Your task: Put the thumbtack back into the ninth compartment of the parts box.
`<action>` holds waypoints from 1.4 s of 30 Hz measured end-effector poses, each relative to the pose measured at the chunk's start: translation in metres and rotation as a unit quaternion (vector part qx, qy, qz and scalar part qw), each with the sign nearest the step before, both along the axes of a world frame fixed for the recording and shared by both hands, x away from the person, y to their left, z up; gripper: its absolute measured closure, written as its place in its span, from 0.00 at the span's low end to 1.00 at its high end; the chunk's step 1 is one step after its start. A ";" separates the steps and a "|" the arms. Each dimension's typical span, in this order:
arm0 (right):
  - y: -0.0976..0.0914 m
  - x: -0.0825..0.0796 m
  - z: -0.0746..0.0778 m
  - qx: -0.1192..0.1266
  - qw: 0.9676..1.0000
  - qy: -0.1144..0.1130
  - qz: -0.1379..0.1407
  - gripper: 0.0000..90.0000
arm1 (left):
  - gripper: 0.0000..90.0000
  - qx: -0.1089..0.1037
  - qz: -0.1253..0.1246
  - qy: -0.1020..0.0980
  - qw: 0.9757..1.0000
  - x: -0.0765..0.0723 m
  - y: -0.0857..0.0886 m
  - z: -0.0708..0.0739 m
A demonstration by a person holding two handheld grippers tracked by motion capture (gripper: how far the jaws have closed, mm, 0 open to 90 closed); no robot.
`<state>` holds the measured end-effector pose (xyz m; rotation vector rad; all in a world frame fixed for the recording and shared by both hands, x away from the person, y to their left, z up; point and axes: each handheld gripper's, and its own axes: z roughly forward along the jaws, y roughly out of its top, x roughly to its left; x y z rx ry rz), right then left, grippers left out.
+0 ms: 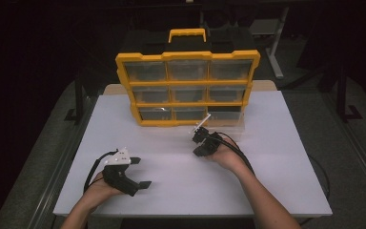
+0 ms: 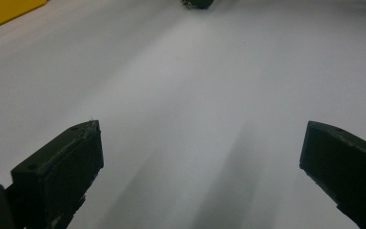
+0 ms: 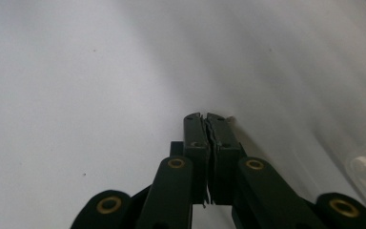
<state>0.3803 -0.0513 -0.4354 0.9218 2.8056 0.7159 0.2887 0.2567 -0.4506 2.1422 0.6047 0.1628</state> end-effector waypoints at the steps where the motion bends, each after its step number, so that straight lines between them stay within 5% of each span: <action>1: 0.000 0.000 0.000 0.002 1.000 -0.001 0.000 0.96 | 0.01 0.001 -0.001 0.001 1.000 0.000 0.000 0.000; 42: -0.027 -0.011 0.073 0.076 0.997 -0.033 0.010 0.96 | 0.01 0.004 0.001 0.005 1.000 0.001 -0.001 -0.002</action>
